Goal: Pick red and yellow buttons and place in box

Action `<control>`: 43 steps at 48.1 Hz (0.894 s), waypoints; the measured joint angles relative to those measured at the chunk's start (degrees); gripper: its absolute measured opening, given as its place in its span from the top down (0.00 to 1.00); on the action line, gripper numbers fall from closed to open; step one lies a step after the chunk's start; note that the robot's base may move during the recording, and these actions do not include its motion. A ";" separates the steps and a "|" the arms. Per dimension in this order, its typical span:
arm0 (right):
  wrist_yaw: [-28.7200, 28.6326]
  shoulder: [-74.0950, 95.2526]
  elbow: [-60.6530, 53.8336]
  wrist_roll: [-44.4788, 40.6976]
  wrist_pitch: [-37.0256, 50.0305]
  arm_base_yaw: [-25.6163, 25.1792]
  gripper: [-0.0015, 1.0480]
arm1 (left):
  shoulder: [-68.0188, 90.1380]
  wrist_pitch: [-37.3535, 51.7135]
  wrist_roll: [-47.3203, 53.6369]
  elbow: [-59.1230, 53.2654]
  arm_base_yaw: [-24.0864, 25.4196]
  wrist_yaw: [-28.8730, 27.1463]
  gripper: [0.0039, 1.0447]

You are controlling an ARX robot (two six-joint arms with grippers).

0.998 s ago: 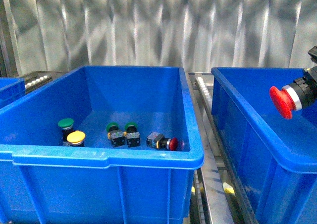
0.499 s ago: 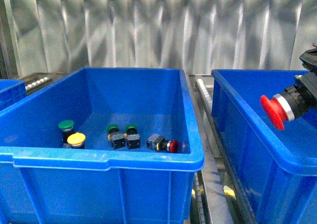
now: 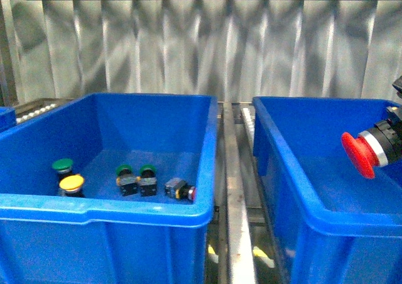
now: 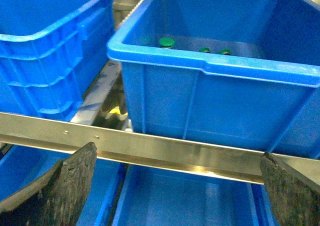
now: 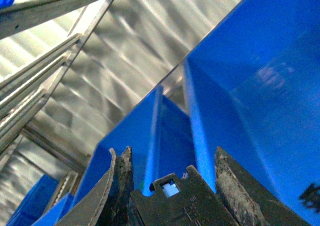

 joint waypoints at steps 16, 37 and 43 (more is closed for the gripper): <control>-2.47 -3.15 -2.78 1.57 -2.03 -5.14 0.63 | 0.00 -0.02 0.00 0.00 0.00 0.11 0.07; -3.34 -5.90 -3.28 -2.10 -7.21 -13.64 0.63 | -0.02 -0.04 0.02 0.00 0.07 0.39 0.07; -2.25 -5.53 -0.13 -7.58 -11.04 -15.91 0.63 | -0.02 -0.02 0.04 0.00 0.11 0.44 0.07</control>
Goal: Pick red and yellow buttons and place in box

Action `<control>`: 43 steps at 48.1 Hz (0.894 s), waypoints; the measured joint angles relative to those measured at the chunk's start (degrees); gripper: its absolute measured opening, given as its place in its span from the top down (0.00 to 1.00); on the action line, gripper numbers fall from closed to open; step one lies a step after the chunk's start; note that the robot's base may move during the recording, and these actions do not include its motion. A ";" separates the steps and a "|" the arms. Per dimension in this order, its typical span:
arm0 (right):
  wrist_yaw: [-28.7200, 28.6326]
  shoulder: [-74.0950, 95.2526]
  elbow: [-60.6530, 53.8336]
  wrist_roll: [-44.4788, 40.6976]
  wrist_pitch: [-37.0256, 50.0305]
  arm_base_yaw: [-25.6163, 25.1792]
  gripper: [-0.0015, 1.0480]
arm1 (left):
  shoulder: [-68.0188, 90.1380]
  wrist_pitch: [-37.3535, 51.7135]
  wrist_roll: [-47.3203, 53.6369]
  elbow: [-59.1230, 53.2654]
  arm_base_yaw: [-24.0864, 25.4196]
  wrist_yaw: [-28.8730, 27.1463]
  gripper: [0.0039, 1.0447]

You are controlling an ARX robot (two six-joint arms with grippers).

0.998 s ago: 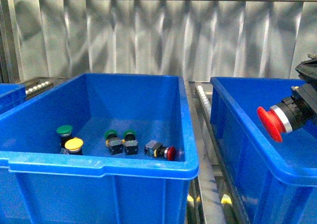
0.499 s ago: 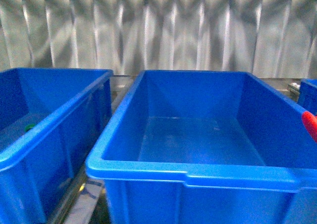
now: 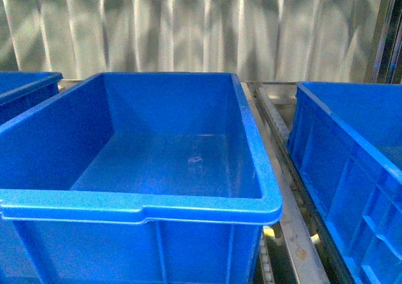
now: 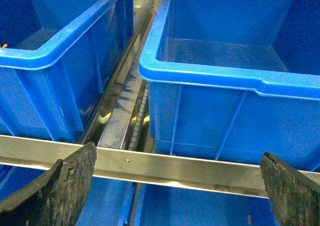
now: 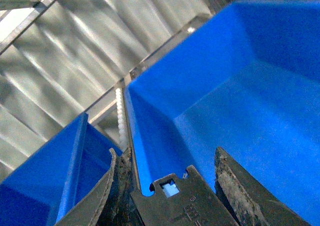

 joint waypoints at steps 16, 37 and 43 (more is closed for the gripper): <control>-7.61 18.14 18.86 -15.54 -10.05 -8.83 0.63 | 0.00 0.00 -0.02 0.00 0.00 -0.22 0.07; -11.85 48.19 50.97 -26.53 -28.39 -17.31 0.63 | 0.00 0.00 -0.02 0.00 0.00 -0.22 0.07; -11.87 53.72 57.86 -28.37 -33.03 -18.56 0.63 | 0.00 0.00 -0.02 0.00 0.00 -0.22 0.07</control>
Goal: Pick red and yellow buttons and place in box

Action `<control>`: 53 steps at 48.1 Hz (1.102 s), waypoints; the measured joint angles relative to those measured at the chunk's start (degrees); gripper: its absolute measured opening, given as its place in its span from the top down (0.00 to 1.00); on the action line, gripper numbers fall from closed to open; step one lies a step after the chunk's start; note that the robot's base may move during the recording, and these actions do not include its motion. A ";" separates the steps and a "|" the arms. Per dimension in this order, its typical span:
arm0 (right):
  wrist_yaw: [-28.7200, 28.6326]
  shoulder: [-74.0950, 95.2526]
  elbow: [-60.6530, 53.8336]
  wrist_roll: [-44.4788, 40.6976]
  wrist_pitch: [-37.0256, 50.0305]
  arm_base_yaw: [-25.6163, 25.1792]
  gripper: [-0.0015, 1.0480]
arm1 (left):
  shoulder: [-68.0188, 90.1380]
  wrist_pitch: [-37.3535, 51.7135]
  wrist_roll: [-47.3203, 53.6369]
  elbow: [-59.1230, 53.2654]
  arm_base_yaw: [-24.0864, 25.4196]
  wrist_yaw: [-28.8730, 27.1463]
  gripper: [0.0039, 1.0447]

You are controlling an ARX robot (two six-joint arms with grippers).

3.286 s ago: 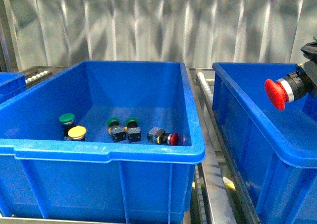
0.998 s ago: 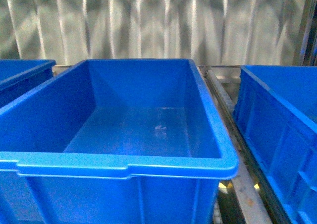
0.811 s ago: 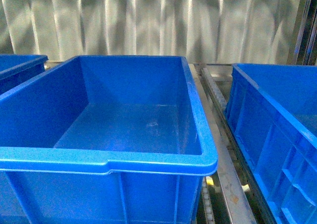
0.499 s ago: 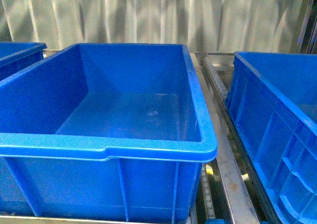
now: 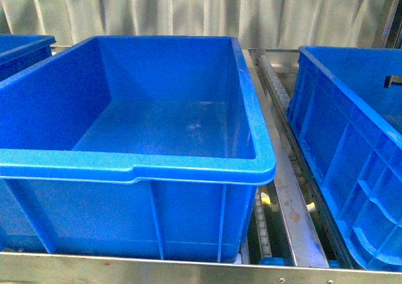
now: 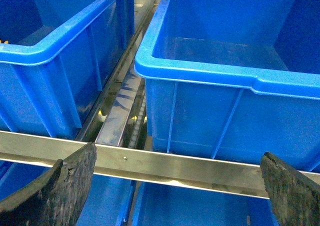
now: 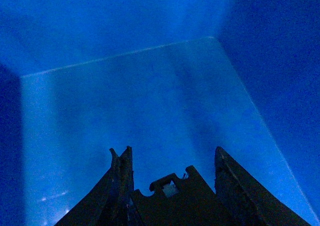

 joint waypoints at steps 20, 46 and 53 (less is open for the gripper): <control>0.11 13.77 13.84 -4.35 -10.43 -3.02 0.63 | 0.00 0.00 0.00 0.00 0.00 0.00 0.07; -2.73 1.33 1.38 -4.48 0.44 -2.67 0.03 | 0.00 0.00 0.00 0.00 0.00 0.00 0.07; -4.35 -9.16 -5.68 -3.45 1.44 -2.47 0.03 | 0.00 0.00 0.00 0.00 0.00 0.00 0.07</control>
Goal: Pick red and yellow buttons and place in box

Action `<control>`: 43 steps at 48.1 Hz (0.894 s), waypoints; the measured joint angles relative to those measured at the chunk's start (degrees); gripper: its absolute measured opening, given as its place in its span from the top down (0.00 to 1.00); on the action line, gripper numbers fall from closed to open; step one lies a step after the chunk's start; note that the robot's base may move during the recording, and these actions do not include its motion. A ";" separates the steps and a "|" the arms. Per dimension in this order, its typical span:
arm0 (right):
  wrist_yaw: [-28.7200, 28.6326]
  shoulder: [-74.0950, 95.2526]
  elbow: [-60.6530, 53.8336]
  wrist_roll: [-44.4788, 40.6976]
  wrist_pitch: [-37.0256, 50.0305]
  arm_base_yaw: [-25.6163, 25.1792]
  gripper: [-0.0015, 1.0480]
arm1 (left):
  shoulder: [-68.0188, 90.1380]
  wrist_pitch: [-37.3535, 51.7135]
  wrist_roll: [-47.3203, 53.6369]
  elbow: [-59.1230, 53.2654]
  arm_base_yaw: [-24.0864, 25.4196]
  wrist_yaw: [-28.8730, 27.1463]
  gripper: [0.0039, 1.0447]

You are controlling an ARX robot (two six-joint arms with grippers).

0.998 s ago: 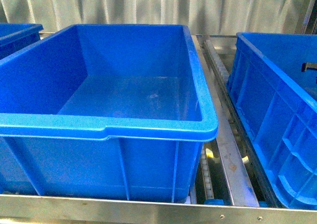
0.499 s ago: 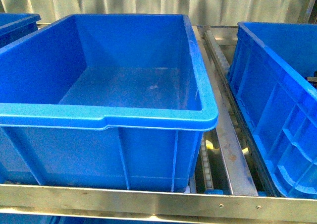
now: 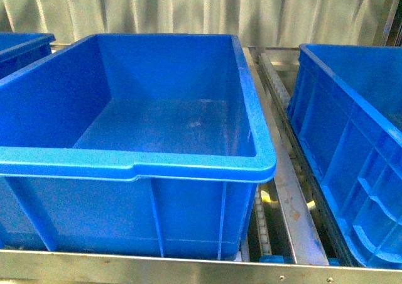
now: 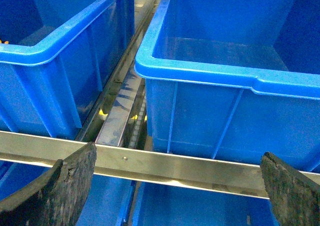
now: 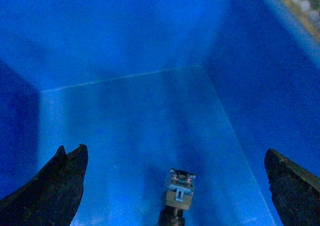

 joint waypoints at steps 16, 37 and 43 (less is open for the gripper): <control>-4.04 -31.15 -24.74 5.60 3.65 6.67 0.04 | 0.00 0.00 0.00 0.00 0.00 0.00 0.07; -7.91 -67.14 -59.41 -2.80 7.15 8.37 0.63 | 0.00 0.00 0.00 0.00 0.00 0.00 0.07; -7.89 -70.18 -62.40 -3.21 8.04 8.35 0.80 | 0.00 0.00 0.00 0.00 0.00 0.00 0.07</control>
